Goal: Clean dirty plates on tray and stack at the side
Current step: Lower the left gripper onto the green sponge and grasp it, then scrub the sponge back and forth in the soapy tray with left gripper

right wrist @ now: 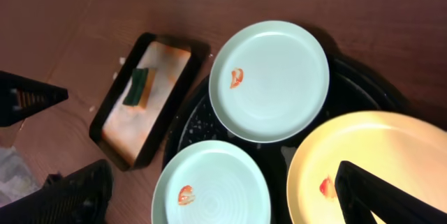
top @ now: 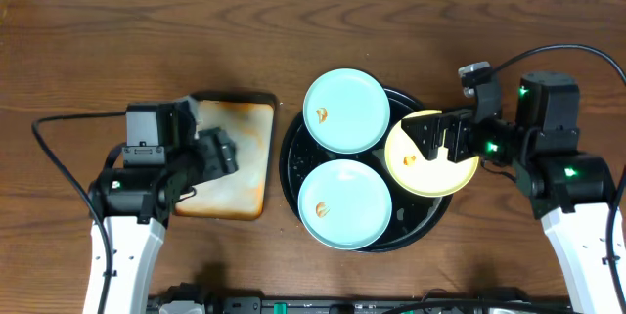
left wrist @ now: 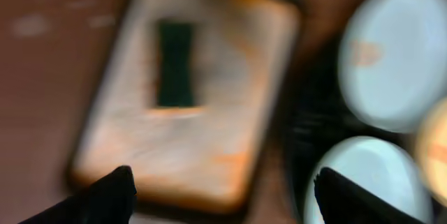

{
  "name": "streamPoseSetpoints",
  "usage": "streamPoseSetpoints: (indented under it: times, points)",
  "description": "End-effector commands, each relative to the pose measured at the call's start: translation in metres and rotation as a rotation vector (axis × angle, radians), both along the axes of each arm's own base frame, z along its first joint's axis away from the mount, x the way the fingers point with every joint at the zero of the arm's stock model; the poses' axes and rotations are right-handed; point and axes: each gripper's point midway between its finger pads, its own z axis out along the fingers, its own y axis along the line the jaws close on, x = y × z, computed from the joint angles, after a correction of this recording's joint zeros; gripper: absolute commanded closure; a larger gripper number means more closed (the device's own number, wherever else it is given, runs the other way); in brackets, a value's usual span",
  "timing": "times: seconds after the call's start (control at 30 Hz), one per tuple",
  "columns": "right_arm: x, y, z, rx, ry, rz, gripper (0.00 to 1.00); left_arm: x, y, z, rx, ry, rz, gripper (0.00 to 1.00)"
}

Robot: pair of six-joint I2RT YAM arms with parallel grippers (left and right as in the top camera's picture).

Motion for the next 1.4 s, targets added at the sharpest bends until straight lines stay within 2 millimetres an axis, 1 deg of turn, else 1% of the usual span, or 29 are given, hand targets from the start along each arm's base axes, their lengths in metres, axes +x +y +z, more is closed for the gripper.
streamPoseSetpoints:
  times: [0.0, 0.13, 0.27, 0.3, 0.4, 0.5, 0.53, 0.57, 0.63, 0.7, 0.77, 0.8, 0.87, 0.9, 0.93, 0.97, 1.0, 1.1, 1.17, 1.27, 1.37]
  points:
    - [0.006, -0.005, -0.007, -0.006, 0.042, -0.036, 0.01, 0.001, 0.042, -0.013, 0.185, 0.075, 0.175, 0.17]
    - [0.005, -0.005, -0.021, -0.011, 0.102, -0.035, 0.01, 0.002, 0.041, -0.030, 0.184, 0.150, 0.165, 0.17]
    - [0.004, -0.005, -0.028, -0.015, 0.135, -0.035, 0.01, 0.020, 0.041, -0.041, 0.198, 0.143, 0.134, 0.18]
    - [0.004, -0.005, -0.028, -0.015, 0.135, -0.035, 0.01, 0.025, 0.040, -0.046, 0.196, 0.146, 0.134, 0.20]
    - [0.004, -0.005, -0.028, -0.015, 0.135, -0.035, 0.01, 0.035, 0.034, -0.064, 0.165, 0.180, 0.116, 0.39]
    - [0.004, -0.005, -0.029, -0.015, 0.138, -0.035, 0.01, 0.039, 0.029, -0.085, 0.139, 0.234, 0.100, 0.60]
    - [0.004, -0.005, -0.029, -0.015, 0.139, -0.035, 0.01, 0.041, 0.025, -0.092, 0.121, 0.250, 0.091, 0.65]
    - [0.003, -0.005, -0.029, -0.015, 0.141, -0.035, 0.01, 0.044, 0.021, -0.100, 0.097, 0.264, 0.077, 0.67]
    - [0.002, -0.005, -0.030, -0.015, 0.146, -0.035, 0.01, 0.048, 0.012, -0.111, 0.062, 0.280, 0.023, 0.68]
    - [0.002, -0.005, -0.030, -0.016, 0.150, -0.035, 0.01, 0.050, 0.012, -0.122, 0.069, 0.302, 0.008, 0.65]
    - [0.000, -0.005, -0.031, -0.016, 0.157, -0.035, 0.01, 0.050, 0.012, -0.138, 0.073, 0.337, 0.009, 0.65]
    - [0.000, -0.005, -0.031, -0.017, 0.161, -0.035, 0.01, 0.051, 0.012, -0.145, 0.073, 0.350, 0.008, 0.66]
    - [0.000, -0.005, -0.032, -0.017, 0.162, -0.035, 0.01, 0.052, 0.013, -0.158, 0.080, 0.371, 0.009, 0.74]
    - [0.000, -0.005, -0.032, -0.017, 0.162, -0.035, 0.01, 0.053, 0.013, -0.163, 0.080, 0.378, 0.009, 0.80]
    - [0.000, -0.005, -0.032, -0.017, 0.162, -0.035, 0.01, 0.053, 0.013, -0.168, 0.079, 0.386, 0.009, 0.89]
    - [0.000, -0.005, -0.032, -0.017, 0.162, -0.035, 0.01, 0.054, 0.013, -0.173, 0.080, 0.392, 0.009, 0.92]
    - [0.000, -0.005, -0.032, -0.017, 0.162, -0.035, 0.01, 0.054, 0.013, -0.177, 0.080, 0.399, 0.008, 0.92]
    - [-0.001, -0.005, -0.032, -0.017, 0.163, -0.035, 0.01, 0.054, 0.013, -0.178, 0.079, 0.399, 0.008, 0.93]
    - [-0.001, -0.005, -0.032, -0.017, 0.163, -0.035, 0.01, 0.057, 0.010, -0.171, 0.061, 0.386, 0.003, 0.93]
    - [-0.001, -0.005, -0.032, -0.017, 0.163, -0.035, 0.01, 0.063, 0.006, -0.147, 0.035, 0.349, -0.004, 0.92]
    - [-0.001, -0.005, -0.032, -0.017, 0.163, -0.035, 0.01, 0.071, 0.005, -0.112, 0.035, 0.286, -0.002, 0.92]
